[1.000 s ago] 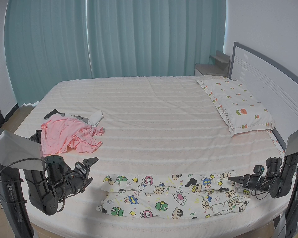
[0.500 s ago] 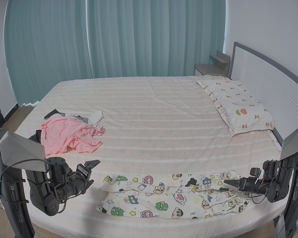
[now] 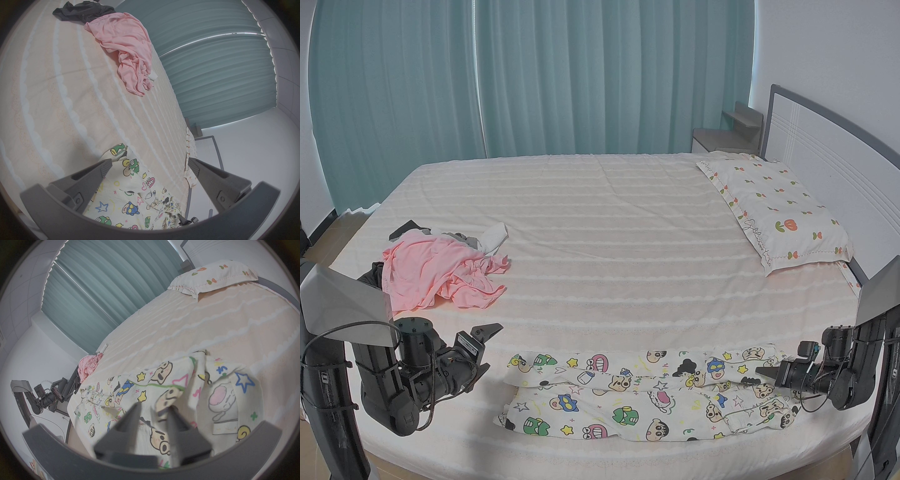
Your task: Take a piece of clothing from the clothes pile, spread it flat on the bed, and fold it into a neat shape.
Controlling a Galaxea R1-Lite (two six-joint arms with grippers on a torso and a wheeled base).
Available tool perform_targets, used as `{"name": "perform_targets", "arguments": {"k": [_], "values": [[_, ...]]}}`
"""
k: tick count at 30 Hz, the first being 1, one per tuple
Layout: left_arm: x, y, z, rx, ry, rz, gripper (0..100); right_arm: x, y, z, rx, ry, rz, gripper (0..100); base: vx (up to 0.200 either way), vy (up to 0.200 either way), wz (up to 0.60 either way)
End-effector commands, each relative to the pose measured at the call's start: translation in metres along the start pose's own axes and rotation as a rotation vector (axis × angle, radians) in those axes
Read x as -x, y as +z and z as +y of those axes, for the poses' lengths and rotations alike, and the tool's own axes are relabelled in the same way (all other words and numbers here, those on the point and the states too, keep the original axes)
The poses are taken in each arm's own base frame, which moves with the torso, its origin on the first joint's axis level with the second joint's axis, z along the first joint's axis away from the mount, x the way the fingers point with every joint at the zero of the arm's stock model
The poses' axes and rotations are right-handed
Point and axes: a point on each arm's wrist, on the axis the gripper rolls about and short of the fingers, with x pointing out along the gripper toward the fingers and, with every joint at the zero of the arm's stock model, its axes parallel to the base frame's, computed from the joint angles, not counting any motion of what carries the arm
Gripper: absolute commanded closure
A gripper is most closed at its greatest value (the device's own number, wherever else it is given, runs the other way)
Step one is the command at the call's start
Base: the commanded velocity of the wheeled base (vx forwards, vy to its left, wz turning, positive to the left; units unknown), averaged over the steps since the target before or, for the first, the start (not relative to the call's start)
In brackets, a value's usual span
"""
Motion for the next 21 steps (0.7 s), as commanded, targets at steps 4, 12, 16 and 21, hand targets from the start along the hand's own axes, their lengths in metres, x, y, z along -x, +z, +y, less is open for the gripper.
{"name": "perform_targets", "arguments": {"k": [4, 12, 16, 21], "values": [[-0.001, 0.0, 0.0, -0.005, -0.01, -0.002, 0, 0.013, 0.009, 0.006, 0.02, 0.0, -0.051, 100, 0.0, 0.0, 0.0], [-0.001, -0.001, 0.0, -0.004, -0.008, -0.004, 0, 0.023, 0.011, 0.007, 0.011, -0.012, -0.055, 100, 0.0, 0.0, 0.0], [-0.001, -0.001, 0.0, -0.006, -0.008, -0.004, 0, 0.023, 0.01, 0.005, -0.003, -0.02, -0.042, 100, 0.0, 0.0, 0.0], [-0.001, -0.001, 0.0, -0.006, -0.008, -0.004, 0, 0.023, 0.004, 0.001, -0.037, -0.041, 0.016, 100, 0.0, 0.0, 0.0]]}}
